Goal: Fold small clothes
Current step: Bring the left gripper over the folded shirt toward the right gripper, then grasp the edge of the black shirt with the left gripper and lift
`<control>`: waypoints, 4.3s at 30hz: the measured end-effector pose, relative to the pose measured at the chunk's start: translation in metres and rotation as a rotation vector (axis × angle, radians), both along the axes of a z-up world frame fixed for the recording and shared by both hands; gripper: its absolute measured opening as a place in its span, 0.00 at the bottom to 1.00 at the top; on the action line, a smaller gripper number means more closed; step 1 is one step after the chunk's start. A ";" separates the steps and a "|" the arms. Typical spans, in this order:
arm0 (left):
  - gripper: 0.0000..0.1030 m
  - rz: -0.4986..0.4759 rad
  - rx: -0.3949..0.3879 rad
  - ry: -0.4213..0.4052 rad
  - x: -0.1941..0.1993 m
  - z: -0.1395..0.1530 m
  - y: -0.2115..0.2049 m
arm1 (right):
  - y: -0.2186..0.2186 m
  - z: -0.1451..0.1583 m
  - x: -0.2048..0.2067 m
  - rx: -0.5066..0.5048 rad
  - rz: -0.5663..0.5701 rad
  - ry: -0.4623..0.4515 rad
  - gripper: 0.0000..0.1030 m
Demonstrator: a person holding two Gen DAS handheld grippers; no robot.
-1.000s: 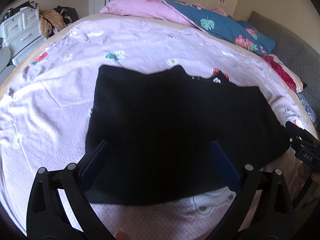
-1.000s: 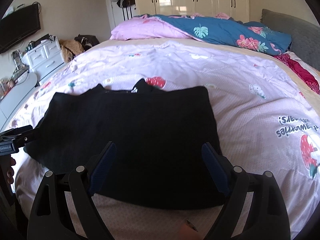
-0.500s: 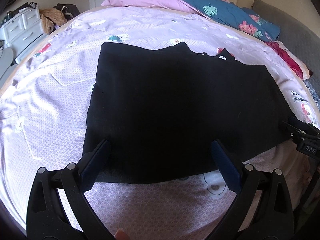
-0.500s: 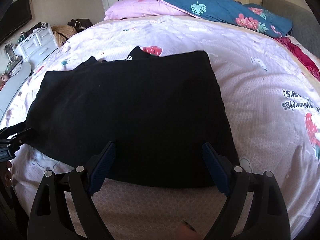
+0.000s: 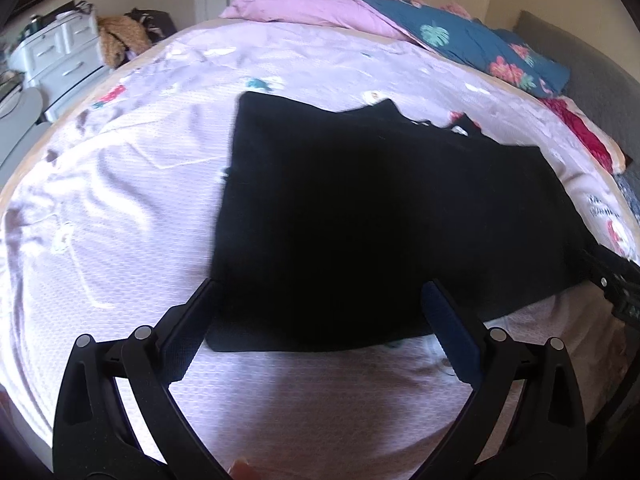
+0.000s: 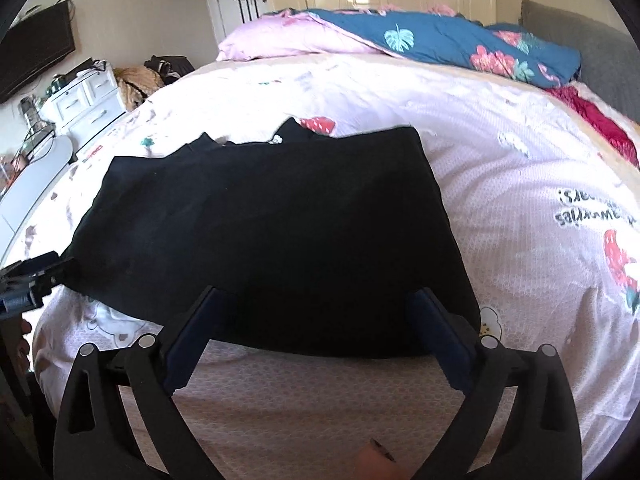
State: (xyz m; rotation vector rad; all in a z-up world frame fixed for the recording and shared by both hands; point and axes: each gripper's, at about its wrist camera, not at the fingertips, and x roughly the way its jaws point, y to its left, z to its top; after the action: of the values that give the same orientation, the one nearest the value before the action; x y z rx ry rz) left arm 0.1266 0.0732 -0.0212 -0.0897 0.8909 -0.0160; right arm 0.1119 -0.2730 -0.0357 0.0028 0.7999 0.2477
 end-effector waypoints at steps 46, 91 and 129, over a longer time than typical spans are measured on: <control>0.91 0.213 -0.025 -0.031 0.064 0.027 0.076 | 0.229 -0.027 -0.023 -0.340 0.456 -0.129 0.94; 0.88 0.116 -0.167 0.099 0.133 -0.004 0.081 | 0.215 0.009 -0.009 -0.085 0.448 -0.262 0.09; 0.08 -0.078 -0.223 -0.130 0.095 0.096 -0.052 | 0.094 0.047 -0.041 0.086 0.242 -0.331 0.07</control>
State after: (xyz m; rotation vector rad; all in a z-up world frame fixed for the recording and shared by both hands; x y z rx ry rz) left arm 0.2220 0.0216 0.0749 -0.2593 0.7597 -0.1922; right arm 0.0710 -0.1790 0.0113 -0.0533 0.4580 0.4978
